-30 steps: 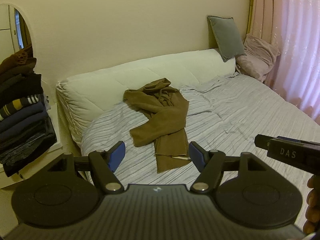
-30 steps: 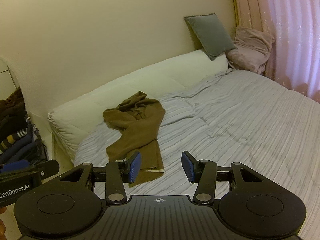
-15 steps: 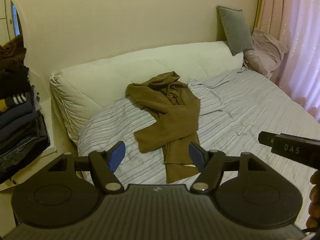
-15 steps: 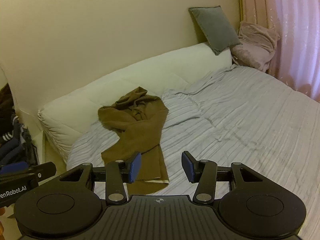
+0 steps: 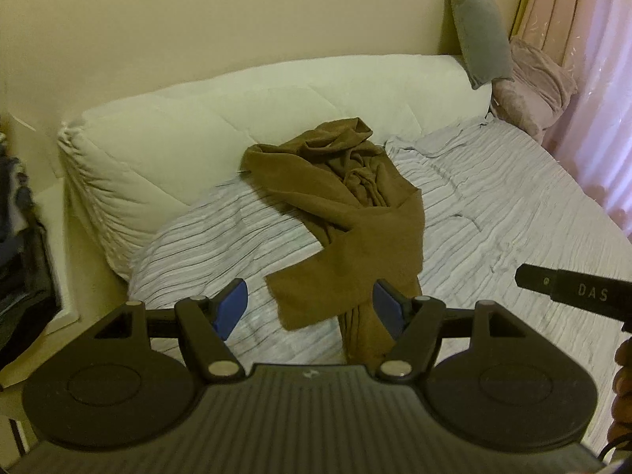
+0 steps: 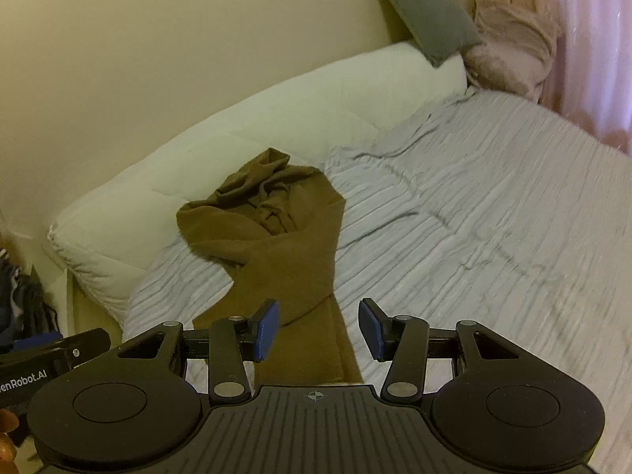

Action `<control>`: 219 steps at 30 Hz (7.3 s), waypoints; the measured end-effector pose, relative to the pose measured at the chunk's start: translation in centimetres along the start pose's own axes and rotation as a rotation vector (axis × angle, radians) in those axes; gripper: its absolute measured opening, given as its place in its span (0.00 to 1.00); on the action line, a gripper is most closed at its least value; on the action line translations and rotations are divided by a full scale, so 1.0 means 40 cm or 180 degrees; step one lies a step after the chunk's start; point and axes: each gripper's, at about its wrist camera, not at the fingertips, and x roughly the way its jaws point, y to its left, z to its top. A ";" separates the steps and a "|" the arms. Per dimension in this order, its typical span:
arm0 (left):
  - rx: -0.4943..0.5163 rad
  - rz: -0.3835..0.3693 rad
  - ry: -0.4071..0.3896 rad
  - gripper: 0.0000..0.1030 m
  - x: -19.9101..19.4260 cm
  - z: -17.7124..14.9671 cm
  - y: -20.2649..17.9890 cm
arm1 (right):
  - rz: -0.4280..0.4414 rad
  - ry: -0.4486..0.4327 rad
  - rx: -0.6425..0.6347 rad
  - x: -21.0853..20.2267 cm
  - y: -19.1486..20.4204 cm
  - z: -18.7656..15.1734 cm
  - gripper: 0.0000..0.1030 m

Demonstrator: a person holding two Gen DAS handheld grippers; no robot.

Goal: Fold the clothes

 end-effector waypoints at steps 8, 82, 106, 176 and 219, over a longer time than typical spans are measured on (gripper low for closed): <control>-0.0182 -0.0190 0.0160 0.65 0.202 0.066 0.045 | 0.0125 0.0151 0.0236 0.187 -0.047 0.045 0.47; 0.0853 -0.4772 0.0019 0.03 -0.750 -0.465 -0.608 | -0.1143 -0.3488 0.2023 -1.677 -0.492 -0.926 0.12; 0.2095 -0.1987 0.1561 0.23 -0.307 -0.828 -0.477 | -0.2259 -0.0529 0.3591 -1.444 -0.417 -1.523 0.79; 0.2425 -0.1716 0.1509 0.44 -0.281 -1.046 -0.666 | -0.1779 0.0850 0.2740 -1.073 -0.856 -1.526 0.78; 0.2408 -0.3695 0.0392 0.27 0.096 -0.739 -1.462 | -0.1921 -0.1369 0.1730 -0.991 -1.409 -1.057 0.21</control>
